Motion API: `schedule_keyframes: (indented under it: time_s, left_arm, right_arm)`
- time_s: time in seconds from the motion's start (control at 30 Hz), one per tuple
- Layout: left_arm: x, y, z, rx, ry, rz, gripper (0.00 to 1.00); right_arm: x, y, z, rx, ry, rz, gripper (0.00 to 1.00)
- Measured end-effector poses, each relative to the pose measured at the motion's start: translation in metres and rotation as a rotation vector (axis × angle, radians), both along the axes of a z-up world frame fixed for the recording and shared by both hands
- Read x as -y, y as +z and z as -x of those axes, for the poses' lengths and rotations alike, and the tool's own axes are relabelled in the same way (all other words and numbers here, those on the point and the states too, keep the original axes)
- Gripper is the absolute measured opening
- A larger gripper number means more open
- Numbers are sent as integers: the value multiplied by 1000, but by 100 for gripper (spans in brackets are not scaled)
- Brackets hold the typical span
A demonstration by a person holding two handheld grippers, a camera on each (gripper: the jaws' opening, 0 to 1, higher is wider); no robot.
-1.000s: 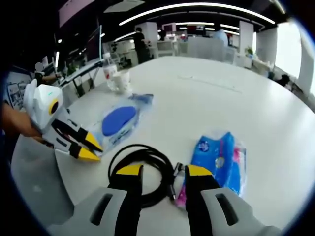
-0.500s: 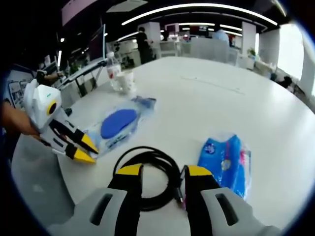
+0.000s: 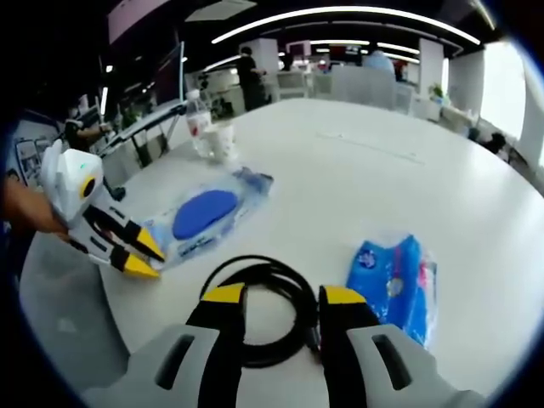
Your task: Arrange the tabletop items into an orderly group along one side of the table until the central work area is clear of visible clutter.
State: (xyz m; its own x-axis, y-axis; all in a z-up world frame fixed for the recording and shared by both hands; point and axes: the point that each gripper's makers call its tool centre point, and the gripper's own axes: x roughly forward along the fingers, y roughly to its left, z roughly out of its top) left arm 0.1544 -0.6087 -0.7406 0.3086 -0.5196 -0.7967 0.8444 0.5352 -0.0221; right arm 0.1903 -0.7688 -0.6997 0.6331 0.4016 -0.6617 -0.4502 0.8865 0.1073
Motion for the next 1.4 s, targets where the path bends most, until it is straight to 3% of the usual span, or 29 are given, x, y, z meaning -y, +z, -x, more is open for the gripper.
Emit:
schedule_keyframes:
  time_s: [0.53, 0.93, 1.4]
  left_arm:
    - [-19, 0, -5, 5, 35, -12, 12]
    - [-29, 1, -9, 10, 67, -5, 12]
    - [-38, 4, -15, 28, 162, 24, 25]
  right_arm:
    - [-9, 2, -3, 8, 13, -7, 30]
    - [-21, 11, -19, 40, 57, -12, 30]
    - [-38, 21, -41, 64, 130, 2, 30]
